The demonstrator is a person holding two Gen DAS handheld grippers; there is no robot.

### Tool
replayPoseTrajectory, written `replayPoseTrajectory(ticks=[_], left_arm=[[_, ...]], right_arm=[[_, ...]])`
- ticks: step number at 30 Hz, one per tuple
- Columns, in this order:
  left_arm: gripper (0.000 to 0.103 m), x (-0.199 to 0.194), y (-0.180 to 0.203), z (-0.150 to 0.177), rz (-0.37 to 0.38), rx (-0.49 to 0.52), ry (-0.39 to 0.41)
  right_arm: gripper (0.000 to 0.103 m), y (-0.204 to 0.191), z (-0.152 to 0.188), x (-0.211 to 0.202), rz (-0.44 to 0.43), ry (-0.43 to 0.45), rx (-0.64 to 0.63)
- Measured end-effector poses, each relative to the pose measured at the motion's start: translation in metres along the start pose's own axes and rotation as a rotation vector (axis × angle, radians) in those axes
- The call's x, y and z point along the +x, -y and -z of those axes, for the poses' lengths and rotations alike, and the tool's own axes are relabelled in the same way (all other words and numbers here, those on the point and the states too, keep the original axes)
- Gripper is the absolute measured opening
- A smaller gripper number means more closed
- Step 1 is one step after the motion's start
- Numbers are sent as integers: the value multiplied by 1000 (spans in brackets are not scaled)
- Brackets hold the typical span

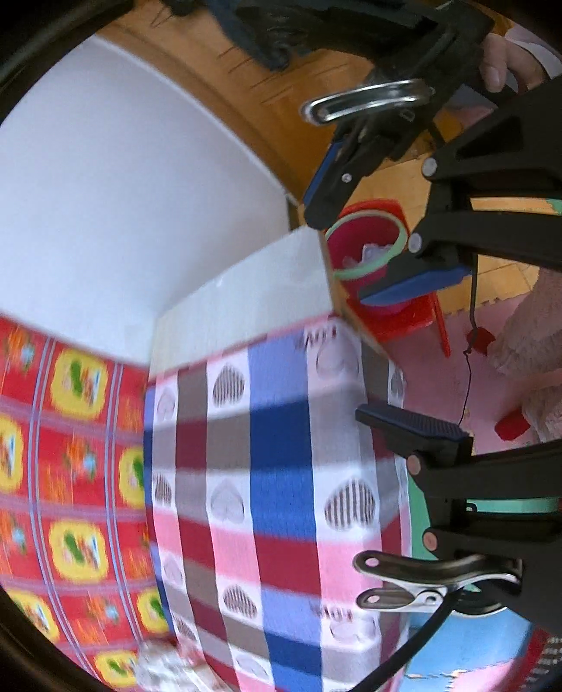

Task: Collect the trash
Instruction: 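Lower both tools toward the white-and-green selfie stick box on the bed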

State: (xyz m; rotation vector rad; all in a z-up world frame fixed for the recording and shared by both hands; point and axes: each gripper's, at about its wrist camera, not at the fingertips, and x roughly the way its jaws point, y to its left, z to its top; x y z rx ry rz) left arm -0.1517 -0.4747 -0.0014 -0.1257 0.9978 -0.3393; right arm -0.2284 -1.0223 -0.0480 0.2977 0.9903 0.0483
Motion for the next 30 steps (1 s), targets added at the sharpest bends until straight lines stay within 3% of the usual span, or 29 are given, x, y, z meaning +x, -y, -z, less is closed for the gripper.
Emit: replayPoseTrajectory(ticks=[18,30], left_arm=[[50,-76,-152,-5,-232,-312,108],[50,-107,-251,-22,-376,-456,145]], right_arm=[[25,-129,-29,64,-209,-69,-204],[25,-209,-62,127,-340,-127,-305]])
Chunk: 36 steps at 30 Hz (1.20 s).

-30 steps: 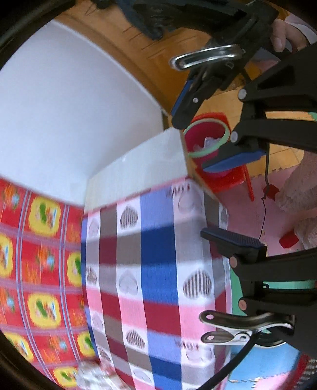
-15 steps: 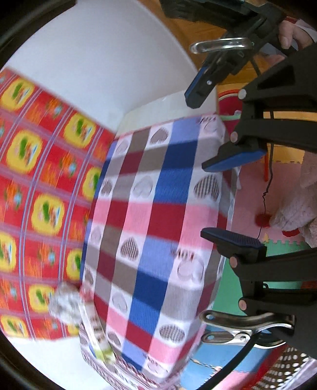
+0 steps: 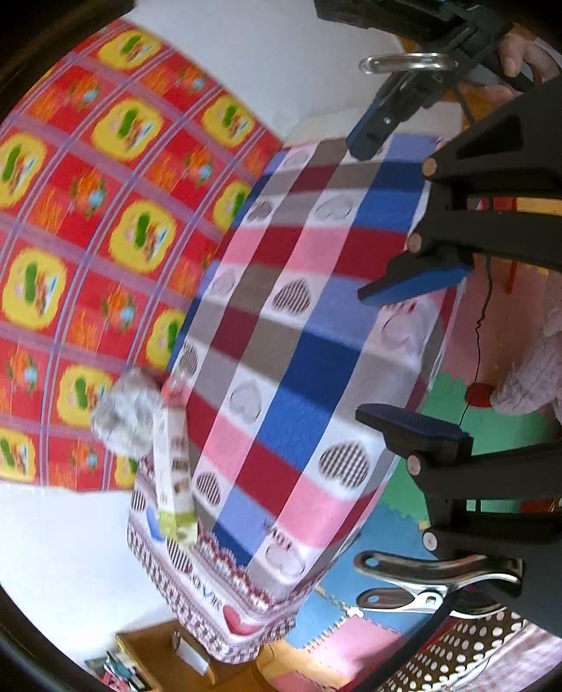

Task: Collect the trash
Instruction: 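Lower both tools toward the white-and-green selfie stick box on the bed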

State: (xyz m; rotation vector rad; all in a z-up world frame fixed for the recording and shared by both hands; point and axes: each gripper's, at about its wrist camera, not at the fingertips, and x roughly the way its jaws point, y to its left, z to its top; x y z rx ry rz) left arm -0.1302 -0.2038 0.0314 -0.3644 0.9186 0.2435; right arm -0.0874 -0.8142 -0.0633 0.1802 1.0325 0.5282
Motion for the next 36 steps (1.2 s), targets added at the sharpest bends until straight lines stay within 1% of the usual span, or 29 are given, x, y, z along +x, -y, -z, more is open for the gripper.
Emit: replayPoseTrajectory(ticks=[6,9,11,15,17,20,26,31,33,36], left_arm=[[50,17,-34,-32,-55,-28,-4],[50,25,-49,-46,-72,-49,-7],[50,27,-55,-54,-79,-53,5],[50,29,-72,-70,-84,-86,14],[50,31,-79,-79,-98,-89,20],[50,36,-91,-91,-115,-90,28],[50,55,-126,-118,-132,-103,27],[50,77,-157,-146,-126,-74,-12],[50,89,-171,-158,-123,-73,-34],[50,105,-193,-176,-85,-92,-65]], right_arm=[[25,-12,-28,36,-35,-21,-15],[25,-16,-42,53,-58,-33,-4],[25,-19,-49,65,-78,-40,-14],[25,-25,-64,90,-73,-67,-30],[25,-29,-70,100,-89,-84,-25],[25,-37,-80,115,-89,-97,-41],[25,-58,-95,142,-82,-111,-52],[31,-76,-107,167,-56,-117,-38],[31,-84,-113,179,-49,-123,-26],[31,-98,-124,201,-33,-133,-11]])
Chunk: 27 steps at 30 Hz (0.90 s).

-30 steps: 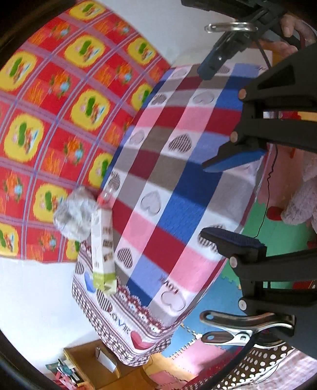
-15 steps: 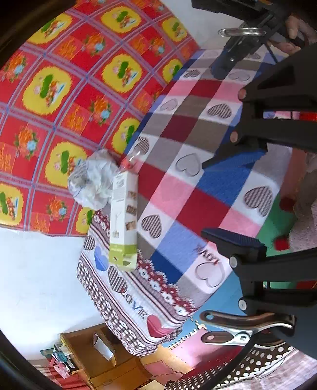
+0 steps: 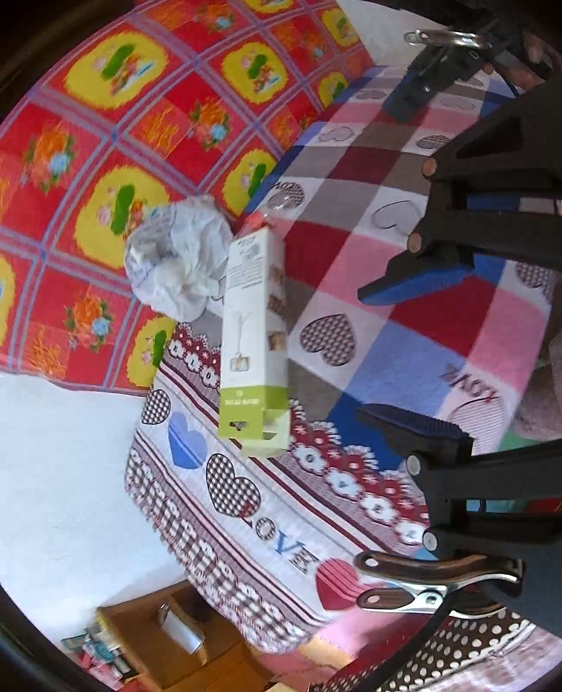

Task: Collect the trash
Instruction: 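Lower both tools toward the white-and-green selfie stick box on the bed, then close both tools on opposite ends of the selfie stick box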

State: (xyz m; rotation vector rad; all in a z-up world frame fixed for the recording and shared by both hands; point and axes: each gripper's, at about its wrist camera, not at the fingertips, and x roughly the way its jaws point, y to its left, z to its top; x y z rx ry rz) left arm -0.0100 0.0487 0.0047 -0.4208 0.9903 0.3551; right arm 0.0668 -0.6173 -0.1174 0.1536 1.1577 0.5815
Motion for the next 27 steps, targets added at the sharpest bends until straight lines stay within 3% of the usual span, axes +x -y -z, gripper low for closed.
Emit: replayPoseTrajectory(ticks=[9,15,20,27], left_arm=[[50,44,-32,-51,8,33,-32],[50,68,-46,-71,-22,40,-7],[50,85,-54,-80,-1,21,-20],[50,108,-58,-88,56,-13,-99]], right_arm=[[37,-29,-43,58,43,-1,36],[45,-35,-67,99,74,-27,50],[46,-31,-84,132,105,-64,57],[47,-29,-102,163,142,-87,31]])
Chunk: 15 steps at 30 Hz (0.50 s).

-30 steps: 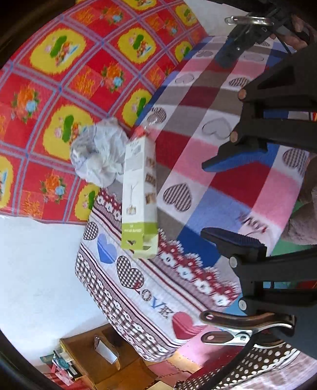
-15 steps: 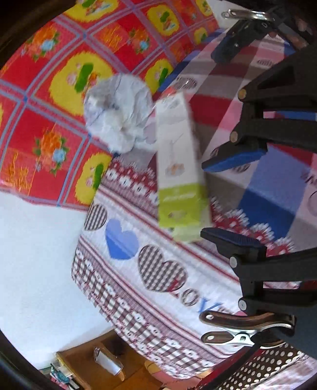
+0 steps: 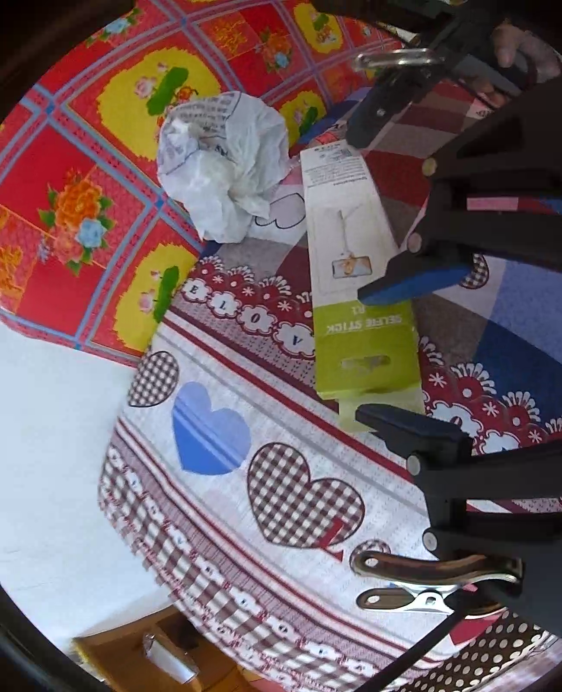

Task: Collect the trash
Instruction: 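Close both tools on opposite ends of the selfie stick box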

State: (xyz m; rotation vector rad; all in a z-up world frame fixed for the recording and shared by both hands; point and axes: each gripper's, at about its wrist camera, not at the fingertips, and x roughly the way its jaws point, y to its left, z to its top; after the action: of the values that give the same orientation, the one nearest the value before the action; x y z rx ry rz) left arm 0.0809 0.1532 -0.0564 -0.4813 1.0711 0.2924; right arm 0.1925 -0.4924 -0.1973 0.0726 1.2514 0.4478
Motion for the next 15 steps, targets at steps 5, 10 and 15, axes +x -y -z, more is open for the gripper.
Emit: replayPoseTrajectory(ticks=[5,10,15], left_arm=[[53,6,1,-1,22,-1,-7],[58,10,3,-3,50,12,-23],[67,15,4,-2,65,22,-34]], right_arm=[[49,-2,-7,20,-1,-31,-3],[56,-3,-9,25,-12,-24,-1],[59,-5,-9,28,-20,-30,5]])
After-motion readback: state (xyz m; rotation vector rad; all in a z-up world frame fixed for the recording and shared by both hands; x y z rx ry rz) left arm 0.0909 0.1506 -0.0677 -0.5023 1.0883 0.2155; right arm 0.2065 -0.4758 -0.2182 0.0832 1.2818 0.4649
